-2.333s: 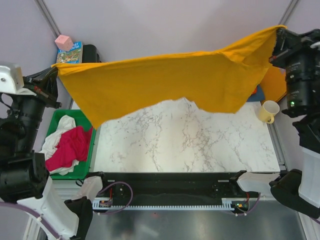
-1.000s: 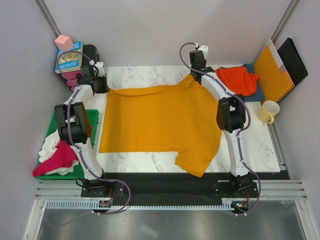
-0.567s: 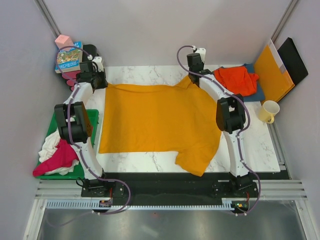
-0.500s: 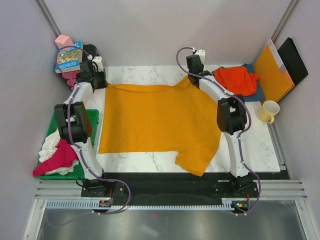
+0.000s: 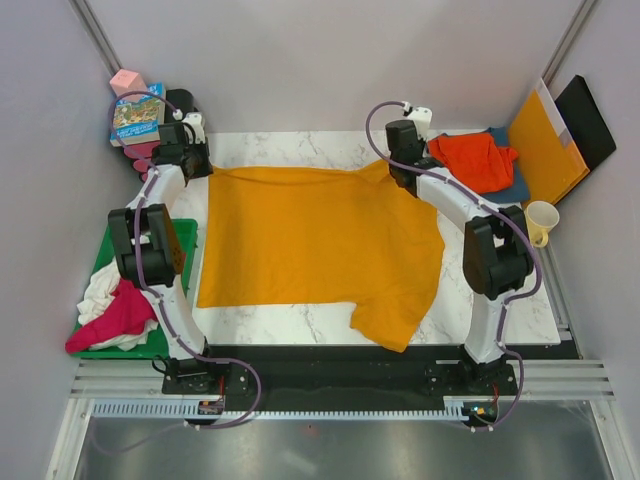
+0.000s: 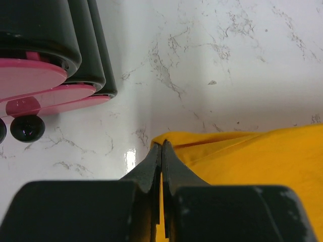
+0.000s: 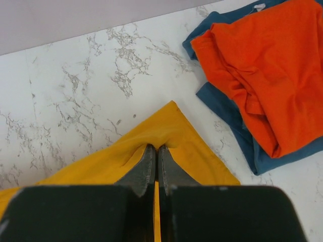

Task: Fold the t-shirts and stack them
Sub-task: Fold the tshirt

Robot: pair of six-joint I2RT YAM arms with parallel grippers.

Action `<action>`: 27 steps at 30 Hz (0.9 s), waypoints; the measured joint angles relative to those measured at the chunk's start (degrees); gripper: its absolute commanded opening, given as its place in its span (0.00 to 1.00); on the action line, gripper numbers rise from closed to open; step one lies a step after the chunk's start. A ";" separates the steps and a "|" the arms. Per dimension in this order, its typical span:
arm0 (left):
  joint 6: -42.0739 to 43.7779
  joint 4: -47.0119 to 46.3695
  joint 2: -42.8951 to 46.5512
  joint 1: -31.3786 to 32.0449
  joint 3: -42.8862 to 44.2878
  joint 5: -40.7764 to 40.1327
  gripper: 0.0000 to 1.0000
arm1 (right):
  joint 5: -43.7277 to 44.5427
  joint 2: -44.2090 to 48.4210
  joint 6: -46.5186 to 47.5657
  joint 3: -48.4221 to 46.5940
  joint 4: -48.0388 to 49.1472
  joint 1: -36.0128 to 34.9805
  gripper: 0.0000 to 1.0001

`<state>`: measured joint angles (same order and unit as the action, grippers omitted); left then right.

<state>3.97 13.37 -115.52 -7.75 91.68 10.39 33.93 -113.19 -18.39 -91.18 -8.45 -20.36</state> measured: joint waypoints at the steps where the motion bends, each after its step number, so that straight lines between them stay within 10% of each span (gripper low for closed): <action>1: 0.00 0.00 0.17 -0.02 -0.22 -0.07 0.02 | 0.24 0.94 -0.09 0.83 0.31 0.00 0.00; 27: 0.31 -0.20 7.96 -0.81 -12.50 -1.40 0.02 | 0.31 20.48 -5.44 26.01 2.12 -0.15 0.00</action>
<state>4.27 13.17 -107.57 -8.56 79.18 8.99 34.24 -92.71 -23.83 -65.17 -6.33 -20.51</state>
